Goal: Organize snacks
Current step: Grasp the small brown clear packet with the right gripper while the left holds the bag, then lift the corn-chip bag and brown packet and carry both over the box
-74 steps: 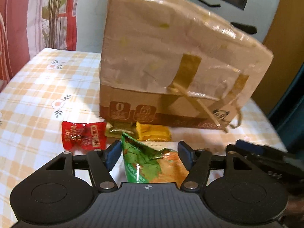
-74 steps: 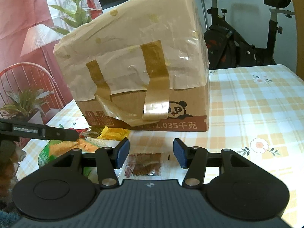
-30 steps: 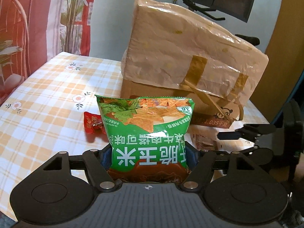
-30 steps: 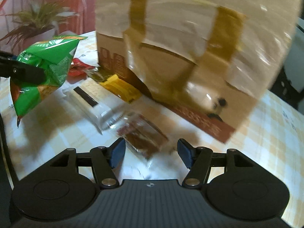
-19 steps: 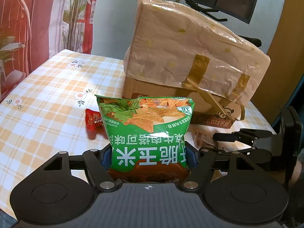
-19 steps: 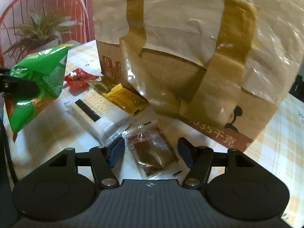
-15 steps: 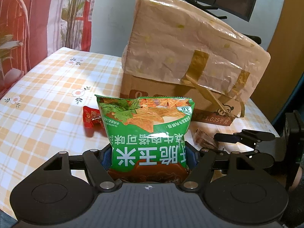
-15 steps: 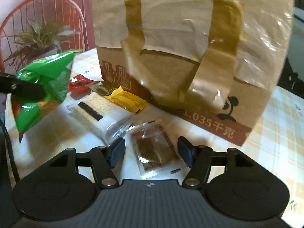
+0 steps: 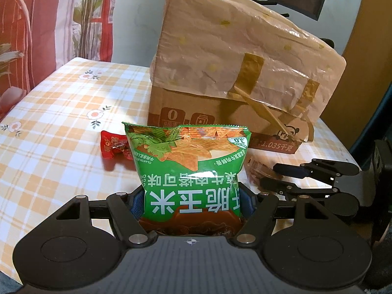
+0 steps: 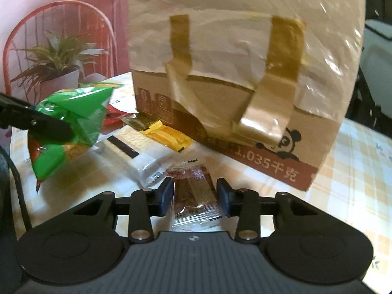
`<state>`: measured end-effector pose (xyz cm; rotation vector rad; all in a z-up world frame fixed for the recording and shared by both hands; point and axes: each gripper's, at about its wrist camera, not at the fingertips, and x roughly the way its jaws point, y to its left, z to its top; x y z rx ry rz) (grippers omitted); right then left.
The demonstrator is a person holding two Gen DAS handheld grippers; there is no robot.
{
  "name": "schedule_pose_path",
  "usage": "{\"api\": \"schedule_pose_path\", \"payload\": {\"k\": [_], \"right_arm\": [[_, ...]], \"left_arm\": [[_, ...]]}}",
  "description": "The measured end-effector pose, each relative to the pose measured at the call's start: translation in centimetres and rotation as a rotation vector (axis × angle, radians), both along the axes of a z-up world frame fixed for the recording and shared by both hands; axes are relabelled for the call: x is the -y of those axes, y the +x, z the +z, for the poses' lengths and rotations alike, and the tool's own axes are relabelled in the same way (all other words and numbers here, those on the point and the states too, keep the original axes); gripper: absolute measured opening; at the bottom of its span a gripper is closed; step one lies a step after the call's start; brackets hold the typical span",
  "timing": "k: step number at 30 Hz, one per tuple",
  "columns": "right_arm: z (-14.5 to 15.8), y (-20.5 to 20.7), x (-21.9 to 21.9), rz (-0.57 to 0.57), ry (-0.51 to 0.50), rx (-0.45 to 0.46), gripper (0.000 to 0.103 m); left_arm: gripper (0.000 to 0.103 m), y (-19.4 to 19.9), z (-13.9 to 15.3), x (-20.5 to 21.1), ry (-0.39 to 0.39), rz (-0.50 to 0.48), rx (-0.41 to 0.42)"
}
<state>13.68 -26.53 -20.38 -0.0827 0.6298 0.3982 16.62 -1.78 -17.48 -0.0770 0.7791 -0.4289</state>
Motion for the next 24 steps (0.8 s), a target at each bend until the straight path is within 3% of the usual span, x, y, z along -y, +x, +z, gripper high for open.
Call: {"api": "schedule_pose_path", "payload": {"k": [7,14,24], "right_arm": [[0.3,-0.5,-0.1,-0.003,0.006,0.026,0.041],[2.8,-2.6,-1.0,0.071,0.081,0.08,0.041],[11.9,-2.3,-1.1,0.115,0.189,0.369,0.041]], "left_arm": [[0.074,0.0,0.5,-0.5,0.015,0.01,0.02],[0.074,0.0,3.0,-3.8,-0.005,0.109,0.077],[0.074,0.3,11.9,-2.4,-0.081,-0.007,0.334]]}}
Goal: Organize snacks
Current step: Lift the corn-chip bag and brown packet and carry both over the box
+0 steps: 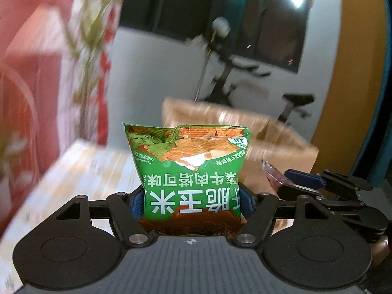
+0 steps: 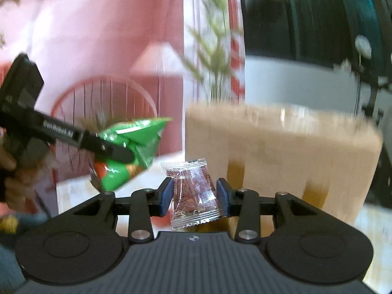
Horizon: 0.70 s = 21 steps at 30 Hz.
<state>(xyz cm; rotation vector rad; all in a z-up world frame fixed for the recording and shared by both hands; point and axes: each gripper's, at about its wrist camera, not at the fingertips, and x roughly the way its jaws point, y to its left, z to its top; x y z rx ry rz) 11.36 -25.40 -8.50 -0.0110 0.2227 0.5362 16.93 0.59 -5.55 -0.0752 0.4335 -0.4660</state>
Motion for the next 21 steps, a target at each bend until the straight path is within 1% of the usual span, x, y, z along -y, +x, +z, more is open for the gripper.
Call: {"api": "schedule_pose_path", "payload": {"k": [4,6,9,12,14,16,17,19,21], "right_arm": [[3.6,2.1,1.4,-0.079,0.012,0.055,0.041],[4.5,3.7,2.1,-0.132,0.006,0.056,0.041],[5.1,6.3,3.2,-0.219,-0.034,0.034,0.041],[5.2,9.1,4.0,-0.283,-0.093,-0.018,0.041],[5.1,10.7,4.8,-0.316,-0.128,-0.062,0.041],[5.0,11.9,5.4,-0.336,-0.142,-0.089,0.041],[4.8,12.2,5.7,-0.348,-0.146,-0.096,0.041],[4.5,12.9,6.1,-0.372,-0.154,-0.114,0.042],[4.1,13.3,6.6,-0.416,-0.155,-0.129,0.044]], "left_arm": [[0.074,2.2,4.0,2.5,-0.026,-0.045,0.095],[0.075,4.1,5.2,4.7,-0.021,-0.074,0.102],[0.075,7.9,6.1,7.8,0.035,-0.125,0.101],[0.075,12.6,5.7,10.4,0.07,-0.158,0.038],[0.075,15.5,5.0,12.2,0.11,-0.159,0.018],[0.075,17.5,4.0,13.5,0.14,-0.149,0.004],[0.075,18.5,3.4,14.3,0.153,-0.145,-0.017],[0.08,20.0,2.4,15.3,0.181,-0.123,-0.053],[0.081,20.9,1.9,16.0,0.215,-0.101,-0.07]]}}
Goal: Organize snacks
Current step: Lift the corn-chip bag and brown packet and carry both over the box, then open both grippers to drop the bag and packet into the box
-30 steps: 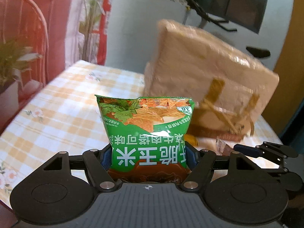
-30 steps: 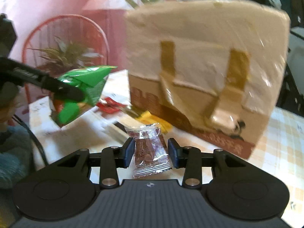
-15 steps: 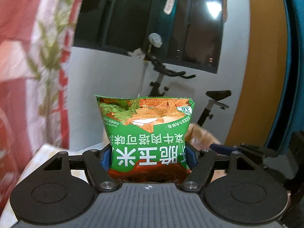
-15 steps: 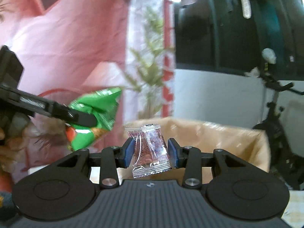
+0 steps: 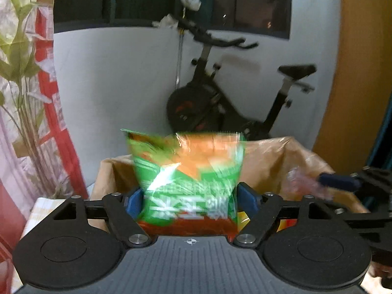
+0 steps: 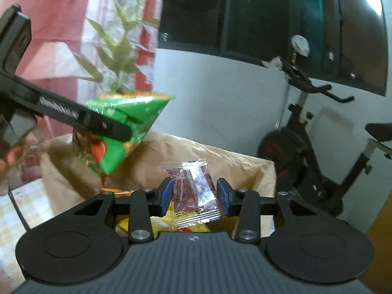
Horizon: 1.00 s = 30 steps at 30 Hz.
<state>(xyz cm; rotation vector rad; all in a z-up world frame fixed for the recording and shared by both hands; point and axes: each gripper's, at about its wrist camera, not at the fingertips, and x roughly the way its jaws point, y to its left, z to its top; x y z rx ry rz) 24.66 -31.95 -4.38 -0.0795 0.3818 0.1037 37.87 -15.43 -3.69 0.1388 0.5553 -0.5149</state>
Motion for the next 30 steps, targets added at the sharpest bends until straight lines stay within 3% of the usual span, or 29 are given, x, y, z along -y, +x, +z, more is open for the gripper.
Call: {"api": "schedule_pose_path", "payload": {"k": [2,7,20,25,30], "right_arm": [[-0.3,0.1,0.3,-0.025,0.017,-0.01,0.048],[-0.7,-0.9,0.4,-0.017,0.037,-0.023,0.049],[0.4,-8.0,-3.0,0.075,0.175,0.057,0.049],[-1.1,-10.7,-5.5,0.132,0.229,0.053,0.049],[-3.2,-11.3,-8.2,0.213,0.218,-0.01,0.049]], "left_arm": [[0.085,0.1,-0.2,-0.1,0.011,0.023,0.01],[0.085,-1.4,0.4,-2.6,-0.046,0.022,0.014],[0.085,-11.4,1.2,-14.0,-0.132,0.057,0.053],[0.083,-13.8,-0.7,-16.8,-0.128,0.077,0.035],[0.082,-14.5,-4.1,-18.1,-0.139,0.075,-0.041]]}}
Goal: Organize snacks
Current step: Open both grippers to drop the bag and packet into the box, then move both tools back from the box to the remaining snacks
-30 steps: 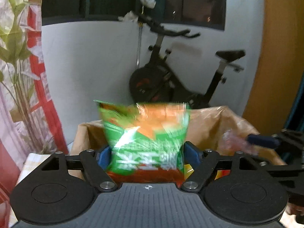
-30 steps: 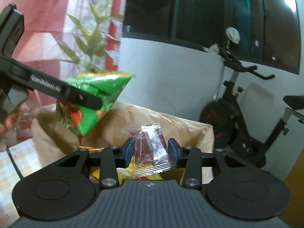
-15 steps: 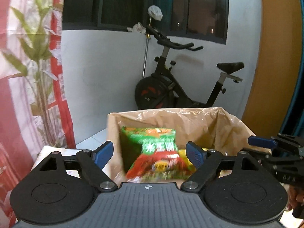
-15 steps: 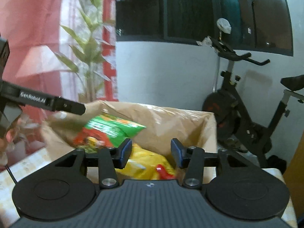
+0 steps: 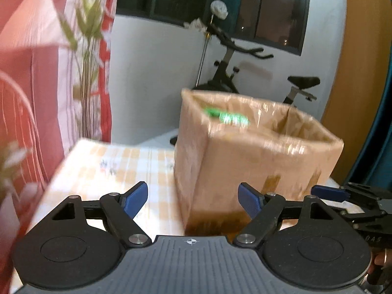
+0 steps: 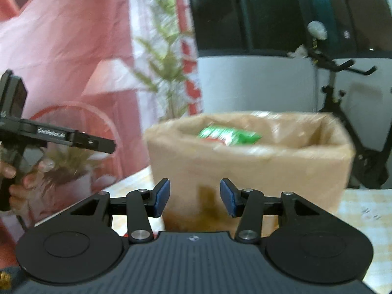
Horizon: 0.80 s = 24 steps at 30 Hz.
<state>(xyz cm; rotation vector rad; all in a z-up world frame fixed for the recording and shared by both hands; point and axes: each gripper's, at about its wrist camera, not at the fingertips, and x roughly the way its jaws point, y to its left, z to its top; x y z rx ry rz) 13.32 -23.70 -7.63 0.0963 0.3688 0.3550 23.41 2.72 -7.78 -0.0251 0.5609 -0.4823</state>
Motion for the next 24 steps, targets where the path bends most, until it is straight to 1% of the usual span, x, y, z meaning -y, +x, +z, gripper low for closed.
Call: {"api": "schedule_pose_path", "payload": {"k": [4,9,11,13,17,18,21,24], "right_arm": [[-1.9,0.6,-2.3,0.074,-0.037,-0.071,0.049],[-4.6,2.4,-4.7,0.191,-0.106,-0.174,0.049],[-6.1,3.2,-5.8,0.234,-0.172,-0.222,0.055],[-7.5,4.1,-6.7,0.266,-0.241,-0.255,0.058],[-9.6,5.7,-7.3,0.277,-0.322,-0.281,0.063],[-10.0,6.0,-7.3,0.276,-0.328,-0.284,0.065],[-11.1,7.0,-7.1,0.28,-0.323,-0.311,0.072],[-11.5,7.0,-7.0,0.286,-0.32,-0.318,0.073]], "left_arm": [[0.08,0.3,-2.3,-0.9,-0.008,0.01,-0.053],[0.08,0.9,-4.1,-2.0,-0.005,0.023,-0.092],[0.08,0.9,-4.7,-2.4,-0.007,0.029,-0.103],[0.08,0.9,-5.2,-2.9,-0.005,0.035,-0.114],[0.08,1.0,-6.0,-3.3,0.0,0.053,-0.14],[0.08,1.0,-6.1,-3.3,0.004,0.056,-0.145],[0.079,1.0,-6.4,-3.5,0.008,0.061,-0.155],[0.079,0.9,-6.6,-3.6,0.003,0.064,-0.163]]}}
